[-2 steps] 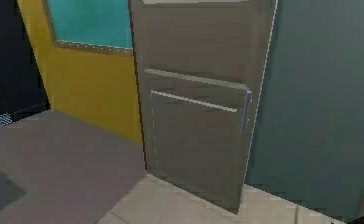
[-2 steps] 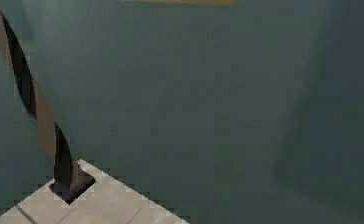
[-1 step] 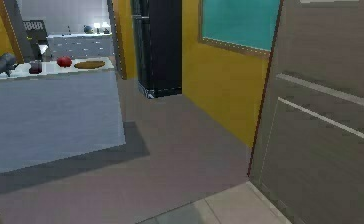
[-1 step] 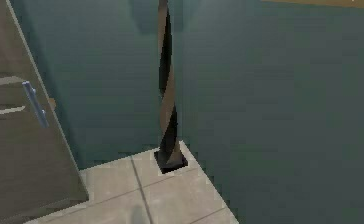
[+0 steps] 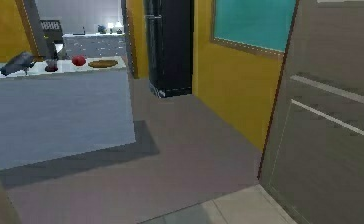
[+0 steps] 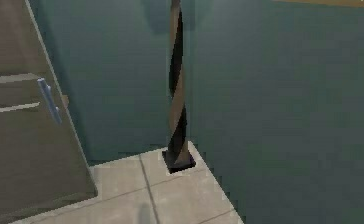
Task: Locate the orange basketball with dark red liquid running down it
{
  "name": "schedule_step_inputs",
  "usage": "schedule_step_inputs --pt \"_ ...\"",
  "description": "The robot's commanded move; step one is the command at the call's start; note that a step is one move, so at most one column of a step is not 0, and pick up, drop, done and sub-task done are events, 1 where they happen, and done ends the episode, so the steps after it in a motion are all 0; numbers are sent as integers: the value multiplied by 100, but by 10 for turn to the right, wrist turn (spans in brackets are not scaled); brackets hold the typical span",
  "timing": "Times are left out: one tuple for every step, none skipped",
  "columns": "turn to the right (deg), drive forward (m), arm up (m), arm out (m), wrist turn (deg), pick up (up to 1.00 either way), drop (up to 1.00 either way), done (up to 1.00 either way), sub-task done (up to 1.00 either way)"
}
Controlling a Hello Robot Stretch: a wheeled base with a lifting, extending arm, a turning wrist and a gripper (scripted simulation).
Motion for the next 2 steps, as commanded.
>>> schedule_step_inputs --pt "0 100 0 0 0 0 0 0 0" --pt "0 100 0 0 0 0 0 0 0"
